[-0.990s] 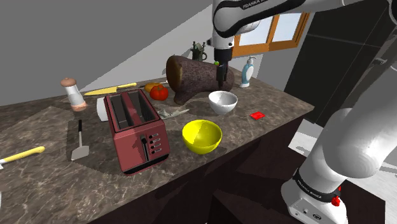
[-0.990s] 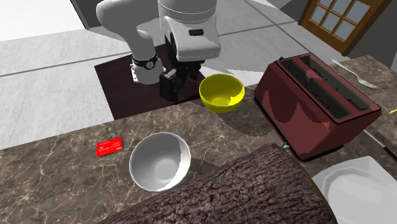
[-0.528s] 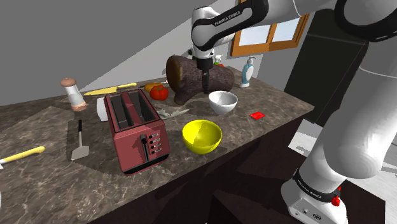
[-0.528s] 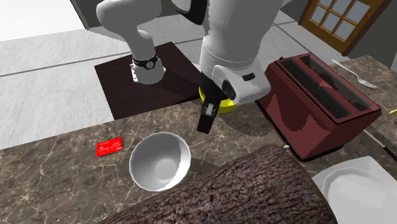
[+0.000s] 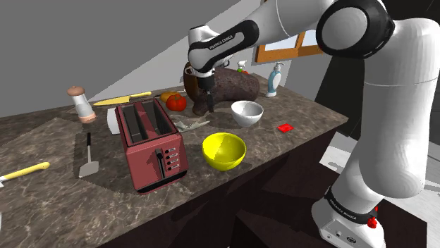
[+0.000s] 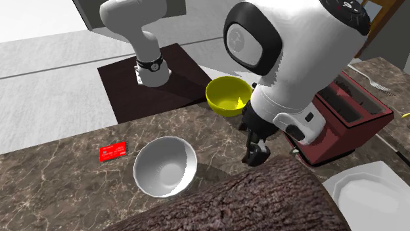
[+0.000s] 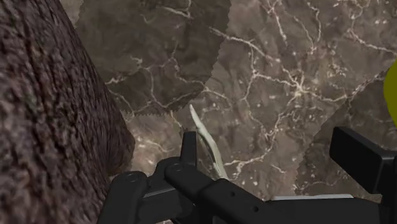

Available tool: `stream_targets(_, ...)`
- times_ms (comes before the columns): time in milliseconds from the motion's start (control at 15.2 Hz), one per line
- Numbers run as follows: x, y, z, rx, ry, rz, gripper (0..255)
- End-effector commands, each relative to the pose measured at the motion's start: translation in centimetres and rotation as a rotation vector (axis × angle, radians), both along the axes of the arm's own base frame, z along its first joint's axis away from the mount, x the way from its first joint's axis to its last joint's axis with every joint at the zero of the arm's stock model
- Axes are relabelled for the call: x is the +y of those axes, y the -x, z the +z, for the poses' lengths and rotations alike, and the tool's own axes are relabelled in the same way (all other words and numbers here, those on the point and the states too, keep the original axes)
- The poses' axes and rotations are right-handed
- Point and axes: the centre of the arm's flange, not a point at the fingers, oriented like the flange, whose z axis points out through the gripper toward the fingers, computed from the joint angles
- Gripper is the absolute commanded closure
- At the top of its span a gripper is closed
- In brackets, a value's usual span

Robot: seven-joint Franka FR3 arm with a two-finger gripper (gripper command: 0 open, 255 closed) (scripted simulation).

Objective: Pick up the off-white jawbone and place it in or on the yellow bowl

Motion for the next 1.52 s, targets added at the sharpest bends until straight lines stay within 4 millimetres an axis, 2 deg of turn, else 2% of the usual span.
stream_targets(0,2.0,-1.4,-1.5,0.003,0.002,0.068,0)
stream_targets(462,8.5,-5.8,-6.6,0.01,0.012,0.298,0)
stream_targets(528,8.8,-6.0,-6.9,0.011,0.012,0.308,0)
stream_targets(990,8.2,-5.7,-10.8,0.011,0.012,0.308,0)
stream_targets(1452,8.2,-5.7,-10.8,0.011,0.012,0.308,0)
